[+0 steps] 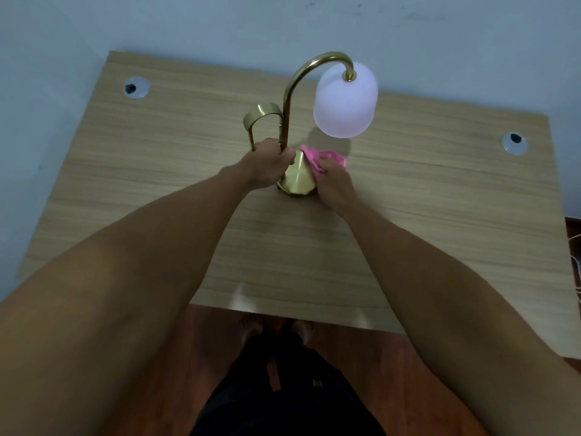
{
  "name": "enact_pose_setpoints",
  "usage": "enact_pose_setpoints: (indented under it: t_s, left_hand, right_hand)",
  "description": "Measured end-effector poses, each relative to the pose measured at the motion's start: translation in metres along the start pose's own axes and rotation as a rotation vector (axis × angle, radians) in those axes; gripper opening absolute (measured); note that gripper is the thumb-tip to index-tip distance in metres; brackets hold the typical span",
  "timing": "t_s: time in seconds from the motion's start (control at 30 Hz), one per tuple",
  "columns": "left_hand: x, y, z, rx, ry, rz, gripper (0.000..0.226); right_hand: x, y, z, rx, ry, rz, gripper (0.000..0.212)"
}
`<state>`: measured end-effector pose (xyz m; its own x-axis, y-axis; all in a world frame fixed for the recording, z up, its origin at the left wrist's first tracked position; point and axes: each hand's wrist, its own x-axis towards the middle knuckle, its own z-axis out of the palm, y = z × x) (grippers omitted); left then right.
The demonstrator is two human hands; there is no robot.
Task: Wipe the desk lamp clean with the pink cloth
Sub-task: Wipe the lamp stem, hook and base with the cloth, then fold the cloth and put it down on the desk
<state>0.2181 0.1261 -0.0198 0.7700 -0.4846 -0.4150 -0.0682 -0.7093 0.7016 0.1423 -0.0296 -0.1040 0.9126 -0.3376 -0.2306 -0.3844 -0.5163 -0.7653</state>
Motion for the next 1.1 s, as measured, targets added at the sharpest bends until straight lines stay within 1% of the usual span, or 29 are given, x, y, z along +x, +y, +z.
enact_pose_setpoints:
  t_s: [0.03,0.1,0.17,0.23,0.33,0.4,0.43,0.47,0.53,0.6,0.63,0.67,0.73,0.77,0.83,0.9,1.0,1.1]
  left_hand:
    - [-0.001,0.001,0.0,-0.002,0.0,0.001,0.04]
    - [-0.001,0.001,0.0,-0.005,0.005,0.001,0.039]
    - [-0.002,0.002,0.0,0.002,0.011,-0.001,0.038]
    - [-0.001,0.002,0.0,-0.001,0.008,-0.008,0.038]
    - [0.0,0.0,0.001,-0.002,-0.001,-0.002,0.039]
    - [-0.001,0.0,0.0,0.017,-0.006,0.016,0.036]
    - [-0.002,0.001,-0.001,0.032,-0.017,0.024,0.031]
    - [-0.002,0.0,-0.001,0.042,-0.022,0.034,0.027]
    - [-0.004,-0.002,-0.003,0.049,-0.048,0.052,0.024]
    - [-0.009,-0.01,-0.004,0.047,-0.063,0.049,0.025]
    - [-0.015,-0.012,-0.005,0.04,-0.066,0.029,0.03]
    - [-0.019,-0.017,-0.006,0.033,-0.071,0.011,0.036]
    - [-0.029,-0.03,-0.009,0.044,-0.056,-0.002,0.036]
    - [-0.035,-0.035,-0.011,0.045,-0.038,-0.001,0.035]
    - [-0.044,-0.05,-0.015,0.001,0.001,-0.001,0.037]
    - [-0.054,-0.061,-0.016,-0.134,-0.015,-0.036,0.035]
    - [-0.073,-0.067,-0.013,-0.313,-0.184,-0.116,0.028]
    - [-0.086,-0.068,-0.008,-0.404,-0.323,-0.168,0.013]
  right_hand:
    - [-0.007,-0.002,0.007,-0.06,-0.039,0.057,0.042]
    - [-0.025,-0.005,0.026,-0.107,-0.001,0.166,0.055]
    - [-0.045,-0.011,0.052,-0.054,0.092,0.212,0.06]
    - [-0.061,-0.022,0.075,-0.055,0.193,0.212,0.066]
    - [-0.075,-0.046,0.095,-0.118,0.201,0.282,0.062]
    - [-0.074,-0.057,0.101,-0.023,0.258,0.404,0.054]
    - [-0.073,-0.06,0.103,0.067,0.294,0.449,0.047]
    - [-0.073,-0.062,0.103,0.159,0.291,0.471,0.038]
    - [-0.078,-0.063,0.099,0.381,0.131,0.473,0.025]
    - [-0.084,-0.064,0.09,0.67,-0.007,0.492,0.023]
    - [-0.087,-0.063,0.083,0.794,-0.051,0.525,0.027]
    - [-0.089,-0.059,0.077,0.898,-0.093,0.553,0.03]
    - [-0.096,-0.048,0.064,1.05,-0.187,0.583,0.026]
    - [-0.102,-0.042,0.058,1.094,-0.239,0.587,0.023]
    - [-0.113,-0.032,0.047,1.131,-0.332,0.571,0.026]
    - [-0.121,-0.024,0.041,1.129,-0.352,0.579,0.03]
    - [-0.13,-0.023,0.032,1.162,-0.324,0.618,0.042]
    - [-0.136,-0.03,0.017,1.255,-0.372,0.565,0.053]
